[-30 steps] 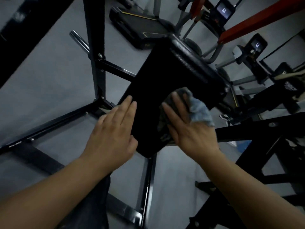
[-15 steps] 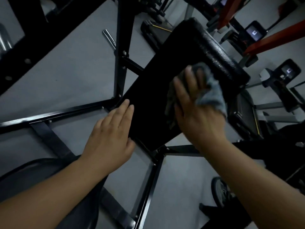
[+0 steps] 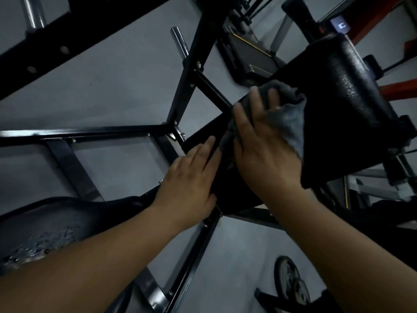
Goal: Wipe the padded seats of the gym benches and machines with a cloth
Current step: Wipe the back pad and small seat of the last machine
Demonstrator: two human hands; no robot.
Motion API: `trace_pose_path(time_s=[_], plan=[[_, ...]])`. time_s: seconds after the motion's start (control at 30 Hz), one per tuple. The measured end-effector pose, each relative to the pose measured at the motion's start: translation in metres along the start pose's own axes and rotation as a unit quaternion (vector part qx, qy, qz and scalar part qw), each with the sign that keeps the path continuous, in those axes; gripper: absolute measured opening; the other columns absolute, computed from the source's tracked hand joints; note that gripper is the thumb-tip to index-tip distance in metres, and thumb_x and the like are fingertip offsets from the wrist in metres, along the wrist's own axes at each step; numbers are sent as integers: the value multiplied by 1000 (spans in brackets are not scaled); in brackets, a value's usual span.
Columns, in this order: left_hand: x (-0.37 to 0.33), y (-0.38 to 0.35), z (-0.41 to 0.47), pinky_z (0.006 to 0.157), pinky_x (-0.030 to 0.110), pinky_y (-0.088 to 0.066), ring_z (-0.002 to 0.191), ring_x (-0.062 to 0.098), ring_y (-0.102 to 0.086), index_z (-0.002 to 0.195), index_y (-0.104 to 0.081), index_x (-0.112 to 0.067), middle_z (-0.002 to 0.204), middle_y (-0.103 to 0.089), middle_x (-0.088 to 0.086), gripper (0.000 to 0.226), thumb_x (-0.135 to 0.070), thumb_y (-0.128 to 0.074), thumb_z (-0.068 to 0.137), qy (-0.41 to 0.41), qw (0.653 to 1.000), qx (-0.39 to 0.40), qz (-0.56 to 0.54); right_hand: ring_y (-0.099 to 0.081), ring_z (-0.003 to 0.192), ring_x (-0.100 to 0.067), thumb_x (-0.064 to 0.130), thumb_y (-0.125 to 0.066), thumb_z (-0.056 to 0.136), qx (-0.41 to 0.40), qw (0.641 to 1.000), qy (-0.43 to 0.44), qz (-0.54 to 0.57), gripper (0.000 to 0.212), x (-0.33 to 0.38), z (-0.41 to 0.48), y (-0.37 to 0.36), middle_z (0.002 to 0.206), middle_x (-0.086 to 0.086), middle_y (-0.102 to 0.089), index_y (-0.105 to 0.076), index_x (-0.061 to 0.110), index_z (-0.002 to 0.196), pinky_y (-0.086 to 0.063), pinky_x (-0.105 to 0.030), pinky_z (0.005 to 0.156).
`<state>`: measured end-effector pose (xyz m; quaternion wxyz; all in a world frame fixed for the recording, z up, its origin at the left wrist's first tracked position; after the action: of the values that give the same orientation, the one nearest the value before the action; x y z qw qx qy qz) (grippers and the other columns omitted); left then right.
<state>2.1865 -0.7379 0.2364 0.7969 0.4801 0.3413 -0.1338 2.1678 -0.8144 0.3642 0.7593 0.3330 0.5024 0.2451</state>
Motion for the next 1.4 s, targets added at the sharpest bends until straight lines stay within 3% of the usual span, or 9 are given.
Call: trace_pose_path(time_s=[0.2,0.4,0.57,0.7,0.8,0.93,1.17,1.33,1.4], plan=[[11,-18,-13,108,52,-40,146,32,-27,146,-31,-12,166,-9,12,69,-32,-34,80,-14,1000,-12,-9,-20,149,-32,21,-58,97,40,987,154,-39,60,7,-63,-26,162,-15,-21,-38,8,152,-19,-40,118],[31,-26,-16,110,48,-35,144,32,-29,155,-24,-5,165,-13,15,84,-29,-49,78,69,998,-15,7,-11,149,-36,26,-52,97,36,998,41,-25,57,33,-8,-29,162,-14,-26,-40,14,152,8,-43,121],[50,-33,-24,113,49,-33,148,33,-22,156,-15,-3,165,-2,17,92,-28,-60,80,123,991,38,36,-51,134,-29,22,-42,97,236,966,85,58,61,49,-92,-63,154,3,-43,-28,35,155,-47,-47,103],[48,-33,-30,115,47,-29,149,31,-20,157,-10,-6,166,2,14,95,-31,-61,81,111,992,39,52,-18,148,-34,21,-55,97,75,994,84,2,55,41,-45,-46,160,-14,-30,-43,12,150,2,-40,123],[55,-36,-41,111,49,-36,145,32,-31,155,-23,-6,164,-15,15,92,-30,-65,77,110,991,41,62,-6,151,-36,26,-35,98,109,989,86,-50,61,80,-36,-68,165,-14,-15,-26,16,158,11,-51,120],[66,-34,-53,111,50,-34,143,34,-32,153,-25,-12,162,-22,15,86,-29,-64,78,97,990,37,99,-39,142,-29,28,-30,103,368,918,142,33,60,68,-118,-91,162,0,-31,-11,34,159,-35,-45,114],[45,-41,-64,113,47,-30,143,31,-32,148,-36,-14,159,-29,14,74,-30,-33,76,40,993,58,90,-7,152,-33,25,-46,91,112,989,88,-41,66,67,-63,-70,165,-9,-10,-31,17,156,23,-42,118],[40,-38,-66,114,47,-29,142,30,-33,146,-44,-16,156,-36,12,70,-25,-41,77,-40,991,70,108,-34,145,-35,16,-42,98,225,964,137,43,58,65,-116,-86,162,-11,-29,-33,17,155,-29,-48,119],[43,-36,-65,114,46,-27,142,30,-34,146,-45,-16,155,-37,12,69,-23,-46,77,-54,988,80,123,-26,148,-36,14,-45,96,170,978,114,46,56,57,-100,-71,162,-14,-28,-38,11,152,-20,-48,122]])
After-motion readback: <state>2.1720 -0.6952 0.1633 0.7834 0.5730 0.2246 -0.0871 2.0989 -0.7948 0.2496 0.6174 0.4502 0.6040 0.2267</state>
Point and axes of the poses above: each hand's wrist, its own z-axis towards the middle knuckle, its own y-axis out of the back of the hand, x = y × z, the point moved 7 cm from there along z, towards the middle knuckle
